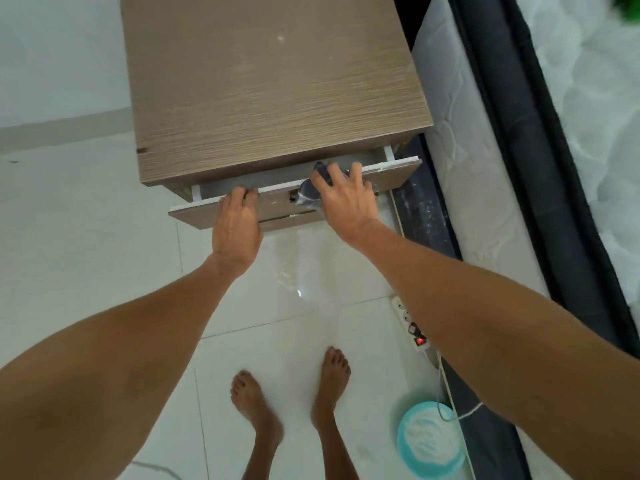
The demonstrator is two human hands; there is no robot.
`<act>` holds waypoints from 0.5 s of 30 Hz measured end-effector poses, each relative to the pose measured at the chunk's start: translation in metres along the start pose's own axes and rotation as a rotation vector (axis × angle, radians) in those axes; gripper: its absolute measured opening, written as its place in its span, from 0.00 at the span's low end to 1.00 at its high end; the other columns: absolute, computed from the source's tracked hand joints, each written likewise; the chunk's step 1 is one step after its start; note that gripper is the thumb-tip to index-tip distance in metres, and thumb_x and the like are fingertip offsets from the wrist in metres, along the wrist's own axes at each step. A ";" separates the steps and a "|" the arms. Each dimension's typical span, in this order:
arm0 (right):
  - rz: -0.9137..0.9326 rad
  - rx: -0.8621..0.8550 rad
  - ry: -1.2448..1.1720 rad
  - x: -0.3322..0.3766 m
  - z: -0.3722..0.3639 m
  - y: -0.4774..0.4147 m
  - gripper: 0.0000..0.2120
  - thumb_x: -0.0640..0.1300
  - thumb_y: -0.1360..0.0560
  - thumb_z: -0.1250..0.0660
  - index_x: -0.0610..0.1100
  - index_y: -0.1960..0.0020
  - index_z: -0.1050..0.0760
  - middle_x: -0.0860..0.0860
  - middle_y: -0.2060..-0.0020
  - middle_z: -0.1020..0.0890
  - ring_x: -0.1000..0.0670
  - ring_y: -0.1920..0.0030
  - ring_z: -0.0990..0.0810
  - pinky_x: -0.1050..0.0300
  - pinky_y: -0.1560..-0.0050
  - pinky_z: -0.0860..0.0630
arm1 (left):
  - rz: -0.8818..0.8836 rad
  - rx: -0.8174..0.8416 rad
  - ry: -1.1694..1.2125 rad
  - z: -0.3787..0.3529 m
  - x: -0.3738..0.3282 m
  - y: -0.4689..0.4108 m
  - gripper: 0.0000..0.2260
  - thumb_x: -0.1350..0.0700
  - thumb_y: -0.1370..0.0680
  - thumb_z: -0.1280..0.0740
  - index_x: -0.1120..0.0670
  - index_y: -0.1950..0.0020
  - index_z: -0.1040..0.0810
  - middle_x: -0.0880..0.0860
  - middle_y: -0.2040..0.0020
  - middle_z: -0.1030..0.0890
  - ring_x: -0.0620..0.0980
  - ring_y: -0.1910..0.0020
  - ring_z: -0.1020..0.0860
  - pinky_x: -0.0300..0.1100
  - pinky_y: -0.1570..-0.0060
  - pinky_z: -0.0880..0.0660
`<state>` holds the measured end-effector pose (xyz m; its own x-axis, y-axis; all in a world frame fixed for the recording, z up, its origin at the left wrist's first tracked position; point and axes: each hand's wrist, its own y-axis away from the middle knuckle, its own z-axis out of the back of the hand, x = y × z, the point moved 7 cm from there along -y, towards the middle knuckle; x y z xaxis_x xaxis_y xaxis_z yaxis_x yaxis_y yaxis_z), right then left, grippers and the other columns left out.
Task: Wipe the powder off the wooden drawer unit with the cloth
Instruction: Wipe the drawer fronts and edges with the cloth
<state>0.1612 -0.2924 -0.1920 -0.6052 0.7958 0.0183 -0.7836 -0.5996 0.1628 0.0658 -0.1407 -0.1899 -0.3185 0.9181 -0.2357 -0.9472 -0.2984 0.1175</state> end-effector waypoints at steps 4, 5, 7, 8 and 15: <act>-0.023 0.003 0.004 -0.035 0.006 0.004 0.30 0.38 0.27 0.30 0.45 0.28 0.35 0.42 0.37 0.31 0.35 0.40 0.32 0.40 0.49 0.23 | 0.022 -0.006 0.003 -0.001 0.000 0.000 0.28 0.71 0.30 0.30 0.63 0.30 0.31 0.62 0.37 0.28 0.61 0.39 0.28 0.52 0.38 0.27; -0.032 0.005 0.005 -0.043 0.007 0.005 0.30 0.36 0.27 0.30 0.45 0.28 0.36 0.42 0.36 0.31 0.35 0.40 0.33 0.41 0.49 0.23 | 0.025 -0.006 0.004 0.000 -0.001 0.001 0.28 0.71 0.30 0.30 0.64 0.30 0.31 0.62 0.37 0.28 0.61 0.39 0.28 0.52 0.37 0.27; -0.056 0.016 -0.002 -0.059 0.010 0.008 0.31 0.32 0.28 0.32 0.43 0.28 0.36 0.41 0.35 0.32 0.34 0.39 0.34 0.43 0.50 0.22 | 0.032 0.002 0.005 0.000 -0.002 0.000 0.28 0.70 0.30 0.29 0.64 0.30 0.31 0.62 0.37 0.29 0.61 0.39 0.28 0.52 0.36 0.28; -0.069 0.019 -0.002 -0.068 0.011 0.010 0.31 0.30 0.28 0.32 0.43 0.28 0.36 0.40 0.35 0.33 0.34 0.39 0.34 0.44 0.51 0.22 | 0.032 0.005 0.005 0.000 -0.002 0.000 0.29 0.70 0.30 0.29 0.64 0.30 0.31 0.62 0.37 0.29 0.61 0.39 0.28 0.52 0.36 0.28; -0.187 0.044 0.011 -0.128 0.005 0.014 0.32 0.28 0.30 0.31 0.40 0.28 0.35 0.38 0.34 0.34 0.33 0.40 0.33 0.46 0.51 0.23 | 0.030 -0.007 0.002 -0.001 -0.001 0.000 0.29 0.71 0.30 0.30 0.64 0.30 0.32 0.62 0.36 0.29 0.62 0.38 0.29 0.52 0.37 0.28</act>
<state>0.2288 -0.4020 -0.1872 -0.4509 0.8922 -0.0267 -0.8759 -0.4365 0.2055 0.0660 -0.1422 -0.1908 -0.3466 0.9083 -0.2343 -0.9375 -0.3274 0.1176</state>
